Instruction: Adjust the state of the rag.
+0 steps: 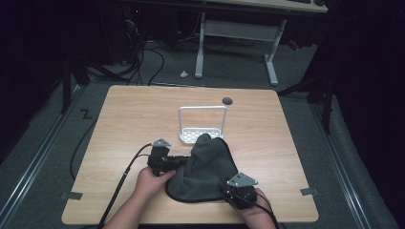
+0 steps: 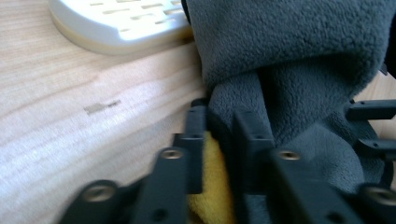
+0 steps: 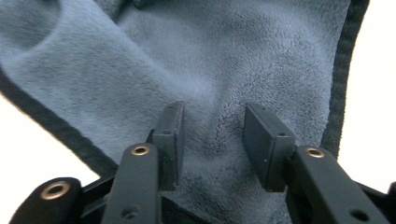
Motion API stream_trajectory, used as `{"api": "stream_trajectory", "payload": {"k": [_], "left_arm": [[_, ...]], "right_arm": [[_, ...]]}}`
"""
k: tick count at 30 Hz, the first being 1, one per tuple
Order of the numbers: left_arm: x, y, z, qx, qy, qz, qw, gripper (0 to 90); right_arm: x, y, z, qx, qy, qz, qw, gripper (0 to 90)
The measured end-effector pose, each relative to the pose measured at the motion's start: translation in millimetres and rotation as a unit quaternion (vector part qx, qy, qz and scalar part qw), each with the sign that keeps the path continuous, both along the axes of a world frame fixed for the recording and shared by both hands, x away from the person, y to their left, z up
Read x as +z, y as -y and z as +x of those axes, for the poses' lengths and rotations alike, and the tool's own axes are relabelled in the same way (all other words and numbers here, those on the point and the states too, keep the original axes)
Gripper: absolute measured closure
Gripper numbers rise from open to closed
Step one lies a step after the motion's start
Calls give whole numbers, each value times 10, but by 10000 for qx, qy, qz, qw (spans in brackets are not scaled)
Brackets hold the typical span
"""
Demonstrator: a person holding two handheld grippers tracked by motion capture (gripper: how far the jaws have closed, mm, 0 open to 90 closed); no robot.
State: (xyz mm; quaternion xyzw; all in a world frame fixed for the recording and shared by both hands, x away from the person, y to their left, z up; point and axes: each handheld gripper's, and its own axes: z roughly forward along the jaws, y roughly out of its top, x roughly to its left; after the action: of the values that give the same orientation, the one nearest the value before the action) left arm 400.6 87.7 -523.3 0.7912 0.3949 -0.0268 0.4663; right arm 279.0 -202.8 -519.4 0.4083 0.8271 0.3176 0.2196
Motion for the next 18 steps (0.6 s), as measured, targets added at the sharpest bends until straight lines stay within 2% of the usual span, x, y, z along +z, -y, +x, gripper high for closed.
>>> {"api": "stream_trajectory", "payload": {"k": [3,7,9,13,16,18], "left_arm": [[46,-81,-147,-13,216,22,9998,852],[70,-235,-463,-117,491,-4,9987,858],[47,-299,-634,-240,496,-37,9985,857],[-36,-309,-931,-576,466,-16,9973,842],[-15,-239,-994,-755,527,51,9957,756],[1,-230,-990,-759,557,-85,9955,717]], "right_arm": [[-2,14,15,-51,9,-114,9999,740],[-17,7,43,-96,85,-391,9992,821],[-35,-2,76,-134,187,-598,9979,837],[-58,61,270,-358,353,-781,9957,851],[-64,158,459,-614,367,-701,9950,834],[-62,216,524,-747,388,-664,9942,781]]}}
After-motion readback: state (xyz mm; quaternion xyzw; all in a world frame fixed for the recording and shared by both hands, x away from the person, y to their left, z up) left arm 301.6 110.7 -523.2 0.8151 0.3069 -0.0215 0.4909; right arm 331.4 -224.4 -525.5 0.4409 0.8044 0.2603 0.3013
